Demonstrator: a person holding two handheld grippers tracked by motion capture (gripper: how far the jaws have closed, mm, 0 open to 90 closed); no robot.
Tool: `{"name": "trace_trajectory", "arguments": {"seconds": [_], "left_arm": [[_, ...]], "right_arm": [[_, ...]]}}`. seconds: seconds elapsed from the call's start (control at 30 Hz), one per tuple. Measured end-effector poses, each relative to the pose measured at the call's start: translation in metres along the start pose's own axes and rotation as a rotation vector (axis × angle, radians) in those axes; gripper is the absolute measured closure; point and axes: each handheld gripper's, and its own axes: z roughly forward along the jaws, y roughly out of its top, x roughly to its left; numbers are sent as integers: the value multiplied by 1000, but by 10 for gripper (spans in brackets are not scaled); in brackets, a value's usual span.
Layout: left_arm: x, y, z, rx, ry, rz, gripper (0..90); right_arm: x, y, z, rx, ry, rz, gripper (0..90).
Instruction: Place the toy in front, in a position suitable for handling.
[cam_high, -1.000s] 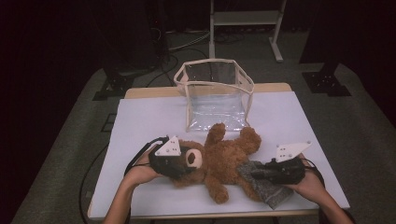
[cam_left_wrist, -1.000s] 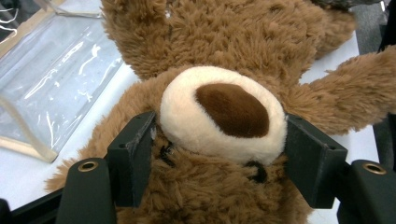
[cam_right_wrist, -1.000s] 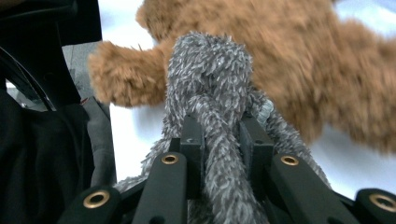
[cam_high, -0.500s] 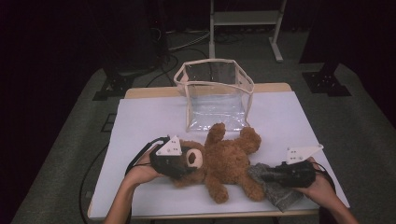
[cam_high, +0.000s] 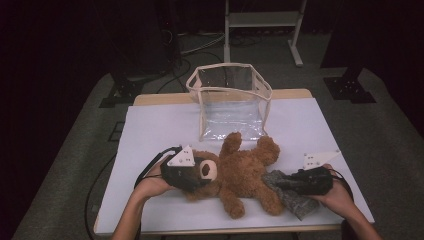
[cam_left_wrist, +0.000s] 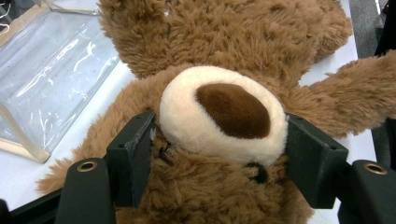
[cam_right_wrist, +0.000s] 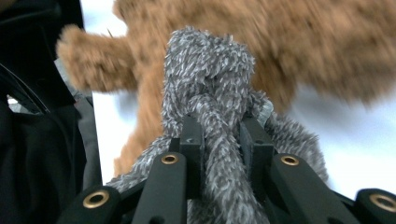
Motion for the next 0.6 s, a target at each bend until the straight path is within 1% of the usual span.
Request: {"name": "trace_trajectory", "arguments": {"seconds": [0.03, 0.1, 0.17, 0.2, 0.27, 0.4, 0.5, 0.6], "left_arm": [[0, 0, 0, 0, 1, -2, 305], [2, 0, 1, -1, 1, -10, 305], [4, 2, 2, 5, 0, -13, 303], [6, 4, 4, 7, 1, -20, 302], [9, 7, 7, 17, 11, -29, 301], [12, 8, 9, 15, 14, -43, 301], [12, 7, 9, 8, 16, -47, 301], [11, 7, 9, 11, 22, -49, 301]], "right_arm": [[-1, -6, -4, 13, -16, 11, 736], [-1, -16, -9, 25, -29, 32, 736], [2, -19, -14, 22, -28, 39, 736], [3, -18, -16, 18, -33, 36, 736], [7, -10, -20, 5, -42, 15, 736], [15, 17, -21, -3, -49, -65, 736], [21, 39, -16, 6, -33, -124, 735], [28, 53, -5, 20, -4, -161, 736]]}}
